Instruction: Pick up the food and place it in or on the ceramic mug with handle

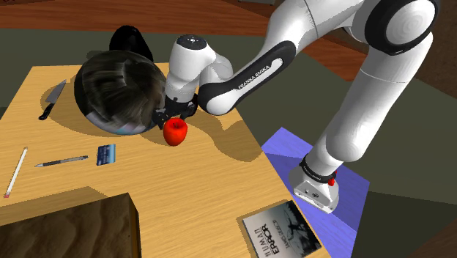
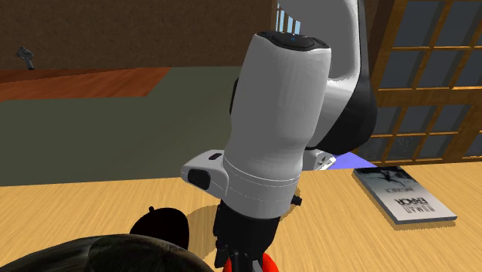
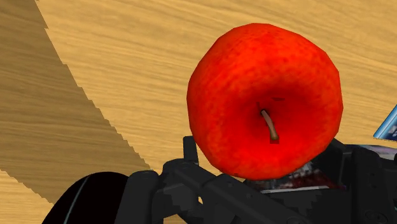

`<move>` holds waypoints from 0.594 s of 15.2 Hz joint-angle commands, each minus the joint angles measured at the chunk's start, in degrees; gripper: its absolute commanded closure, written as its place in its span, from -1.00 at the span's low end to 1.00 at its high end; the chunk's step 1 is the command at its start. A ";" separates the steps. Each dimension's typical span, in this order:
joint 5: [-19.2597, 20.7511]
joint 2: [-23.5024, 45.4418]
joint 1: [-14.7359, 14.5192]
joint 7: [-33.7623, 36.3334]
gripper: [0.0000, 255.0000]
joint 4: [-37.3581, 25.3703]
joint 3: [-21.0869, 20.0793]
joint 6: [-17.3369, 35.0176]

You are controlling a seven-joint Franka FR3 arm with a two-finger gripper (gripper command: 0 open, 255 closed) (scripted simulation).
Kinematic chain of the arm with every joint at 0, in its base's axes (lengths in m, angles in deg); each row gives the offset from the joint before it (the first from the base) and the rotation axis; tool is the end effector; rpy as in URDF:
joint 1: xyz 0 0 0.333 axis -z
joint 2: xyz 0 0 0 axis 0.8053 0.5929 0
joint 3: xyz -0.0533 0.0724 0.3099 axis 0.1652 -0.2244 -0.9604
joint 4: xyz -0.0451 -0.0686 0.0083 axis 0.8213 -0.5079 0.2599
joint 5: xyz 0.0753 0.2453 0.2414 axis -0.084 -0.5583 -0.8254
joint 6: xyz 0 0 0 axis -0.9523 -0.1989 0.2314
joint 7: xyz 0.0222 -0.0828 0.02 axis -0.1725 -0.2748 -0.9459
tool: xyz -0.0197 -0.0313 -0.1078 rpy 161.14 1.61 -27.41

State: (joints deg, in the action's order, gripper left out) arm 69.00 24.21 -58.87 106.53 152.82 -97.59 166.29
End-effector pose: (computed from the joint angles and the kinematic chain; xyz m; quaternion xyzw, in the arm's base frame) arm 0.4440 0.2980 0.3704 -0.9872 0.0878 -0.1269 0.0408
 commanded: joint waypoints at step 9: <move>-2.77 -2.22 0.45 -2.17 1.00 -0.79 -0.68 -2.56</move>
State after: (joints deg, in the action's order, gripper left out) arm 66.83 22.55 -58.48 104.76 152.11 -98.11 164.27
